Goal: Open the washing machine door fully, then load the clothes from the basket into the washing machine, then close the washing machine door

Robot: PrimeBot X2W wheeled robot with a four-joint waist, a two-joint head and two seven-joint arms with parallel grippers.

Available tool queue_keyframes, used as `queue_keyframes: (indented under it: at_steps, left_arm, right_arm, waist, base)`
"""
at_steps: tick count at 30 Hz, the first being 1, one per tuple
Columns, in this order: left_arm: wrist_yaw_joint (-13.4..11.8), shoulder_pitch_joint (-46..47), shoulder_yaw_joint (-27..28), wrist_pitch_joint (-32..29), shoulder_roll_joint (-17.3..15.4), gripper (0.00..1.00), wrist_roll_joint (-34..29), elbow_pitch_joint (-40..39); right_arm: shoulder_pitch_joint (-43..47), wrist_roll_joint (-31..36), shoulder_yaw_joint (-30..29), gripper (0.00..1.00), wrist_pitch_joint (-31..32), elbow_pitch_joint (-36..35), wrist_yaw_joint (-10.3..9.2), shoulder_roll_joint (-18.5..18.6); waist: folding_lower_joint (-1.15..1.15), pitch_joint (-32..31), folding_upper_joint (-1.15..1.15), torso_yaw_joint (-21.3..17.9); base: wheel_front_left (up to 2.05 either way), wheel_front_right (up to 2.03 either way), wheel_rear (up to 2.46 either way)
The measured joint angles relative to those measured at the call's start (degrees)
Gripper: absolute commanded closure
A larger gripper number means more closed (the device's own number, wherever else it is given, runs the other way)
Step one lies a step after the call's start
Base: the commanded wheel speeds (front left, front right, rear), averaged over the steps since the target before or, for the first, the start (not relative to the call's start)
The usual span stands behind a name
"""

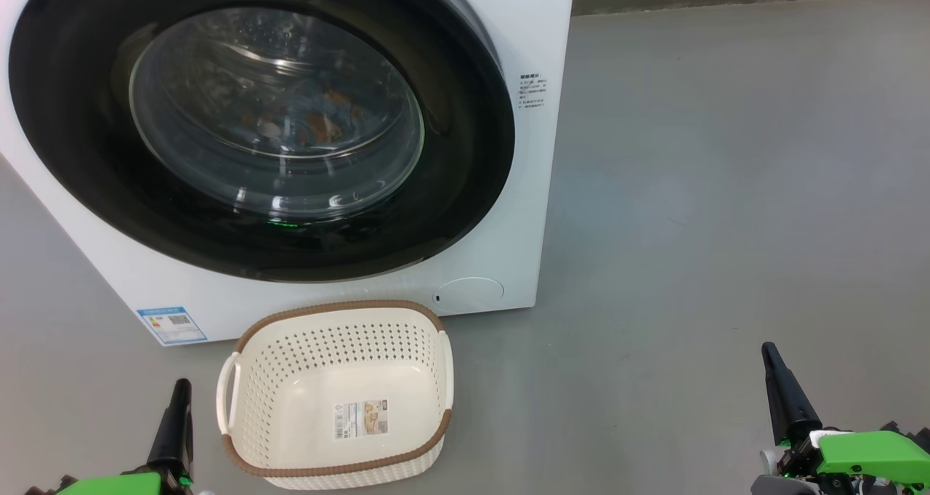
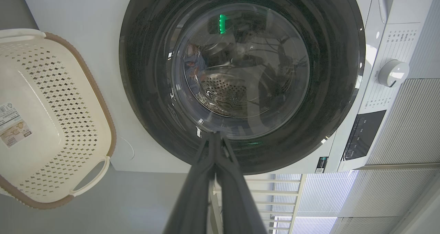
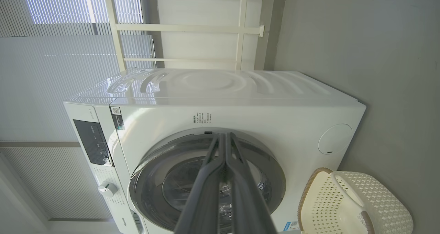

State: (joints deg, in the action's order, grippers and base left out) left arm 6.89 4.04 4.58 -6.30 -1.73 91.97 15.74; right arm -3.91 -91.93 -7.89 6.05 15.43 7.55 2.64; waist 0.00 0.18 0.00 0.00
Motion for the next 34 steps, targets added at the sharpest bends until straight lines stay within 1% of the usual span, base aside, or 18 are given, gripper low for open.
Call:
queue_keyframes:
  at_steps: [34]
  left_arm:
    - [0.00,0.00,0.00,0.00,0.00,1.00,0.00,0.00]
  right_arm:
    - [0.00,0.00,0.00,1.00,0.00,0.00,0.00,0.00]
  waist:
    - [0.00,0.00,0.00,0.00]
  base:
    - [0.00,0.00,0.00]
